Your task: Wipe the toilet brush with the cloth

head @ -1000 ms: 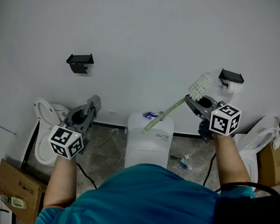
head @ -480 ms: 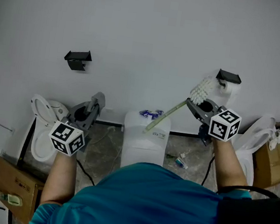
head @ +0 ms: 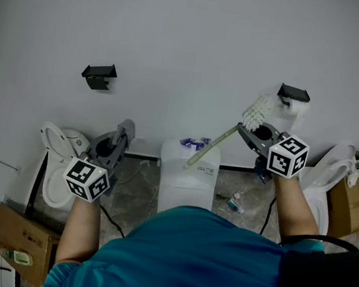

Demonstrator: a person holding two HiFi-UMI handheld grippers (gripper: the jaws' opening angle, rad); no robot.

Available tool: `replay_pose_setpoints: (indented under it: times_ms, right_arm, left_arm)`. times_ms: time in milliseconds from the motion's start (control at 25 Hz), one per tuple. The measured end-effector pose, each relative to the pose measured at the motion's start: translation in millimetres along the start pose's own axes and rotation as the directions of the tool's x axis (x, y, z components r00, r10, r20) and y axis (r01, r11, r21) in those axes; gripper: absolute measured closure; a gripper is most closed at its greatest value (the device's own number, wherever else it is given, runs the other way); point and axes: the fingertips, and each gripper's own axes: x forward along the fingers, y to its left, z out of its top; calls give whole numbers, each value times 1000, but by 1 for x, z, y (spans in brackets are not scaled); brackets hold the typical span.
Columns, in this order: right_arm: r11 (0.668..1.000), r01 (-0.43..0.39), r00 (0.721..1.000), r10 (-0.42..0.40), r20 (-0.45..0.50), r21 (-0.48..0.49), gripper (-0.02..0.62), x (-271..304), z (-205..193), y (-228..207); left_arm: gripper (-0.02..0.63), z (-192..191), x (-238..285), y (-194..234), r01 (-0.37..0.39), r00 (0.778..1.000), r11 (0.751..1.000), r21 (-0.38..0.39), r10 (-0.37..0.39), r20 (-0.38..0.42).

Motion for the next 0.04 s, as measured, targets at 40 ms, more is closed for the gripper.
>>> replay_pose_setpoints:
  times_ms: [40]
  right_arm:
    - [1000,-1,1000,1,0,-2,537,0,0,0]
  left_arm:
    - [568,-1,0,0,0,1000,1000,-3,0,0]
